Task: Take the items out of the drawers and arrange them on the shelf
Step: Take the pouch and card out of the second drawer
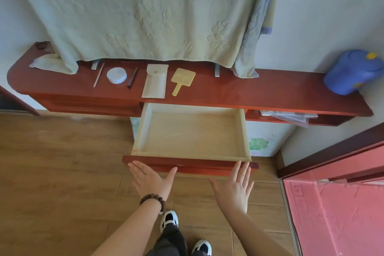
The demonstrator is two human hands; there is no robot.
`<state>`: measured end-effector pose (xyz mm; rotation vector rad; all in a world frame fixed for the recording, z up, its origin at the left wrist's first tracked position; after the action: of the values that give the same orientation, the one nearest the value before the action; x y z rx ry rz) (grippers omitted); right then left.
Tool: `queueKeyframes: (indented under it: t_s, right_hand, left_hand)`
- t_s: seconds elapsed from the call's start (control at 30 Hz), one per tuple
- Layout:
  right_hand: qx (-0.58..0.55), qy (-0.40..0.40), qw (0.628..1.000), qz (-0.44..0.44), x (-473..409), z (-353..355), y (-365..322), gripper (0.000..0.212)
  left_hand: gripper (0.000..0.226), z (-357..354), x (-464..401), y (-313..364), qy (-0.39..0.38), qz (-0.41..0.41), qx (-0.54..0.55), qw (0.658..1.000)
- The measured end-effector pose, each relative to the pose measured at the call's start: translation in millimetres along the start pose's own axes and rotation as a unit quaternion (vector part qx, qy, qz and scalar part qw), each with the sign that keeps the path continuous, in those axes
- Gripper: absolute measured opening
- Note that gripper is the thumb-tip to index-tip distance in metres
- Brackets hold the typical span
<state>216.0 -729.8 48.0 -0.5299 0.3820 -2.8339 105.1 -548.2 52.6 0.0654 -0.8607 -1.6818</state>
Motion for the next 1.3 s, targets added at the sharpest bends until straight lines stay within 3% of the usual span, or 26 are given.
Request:
queueKeyframes:
  t_s: [0.1,0.2,0.5,0.9,1.03,1.13,1.23,1.3]
  right_hand:
    - [-0.059,-0.033,0.997,-0.033,0.4,-6.1,3.3,0.109]
    - [-0.048,-0.071,0.996,-0.003,-6.9,-8.4,4.7,0.101]
    - [0.024,-0.127,0.990,0.050,-34.5,0.3,8.1,0.091]
    - [0.105,-0.103,0.988,0.043,-103.0,5.6,-24.1,0.093]
    - [0.109,-0.085,0.990,0.037,-138.0,12.7,-40.3,0.092]
    - [0.043,-0.050,0.998,0.010,-154.9,16.5,-53.9,0.095]
    - [-0.092,0.000,0.991,-0.098,-163.1,15.9,-65.7,0.106]
    - [-0.151,-0.011,0.978,-0.142,-174.8,14.5,-73.0,0.111]
  left_hand:
    - [0.137,-2.8,-10.1,7.5,-0.041,0.054,0.035,0.997]
    - [0.138,-3.5,-22.3,14.0,-0.078,0.061,0.051,0.994]
    - [0.130,-0.6,-41.1,6.8,-0.130,0.014,0.044,0.990]
    - [0.129,-1.5,-99.2,46.2,-0.119,-0.039,-0.033,0.992]
    - [0.127,-6.2,-129.1,72.5,-0.112,-0.038,0.018,0.993]
    - [0.122,-12.5,-145.9,88.1,-0.103,-0.031,0.094,0.990]
    - [0.121,-20.9,-152.0,93.8,-0.093,0.000,0.214,0.972]
    - [0.122,-25.4,-156.4,96.4,-0.081,0.018,0.259,0.962]
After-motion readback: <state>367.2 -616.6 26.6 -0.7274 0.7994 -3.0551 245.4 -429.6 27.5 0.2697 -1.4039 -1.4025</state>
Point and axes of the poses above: each hand's wrist, its own x-axis away from the middle knuckle, its own z-axis out of the back of the hand, y = z × x, the point moved 1 cm from there along -x, towards the middle knuckle, and after that the axes turned 7 degrees about x, right-handed, at the moved point
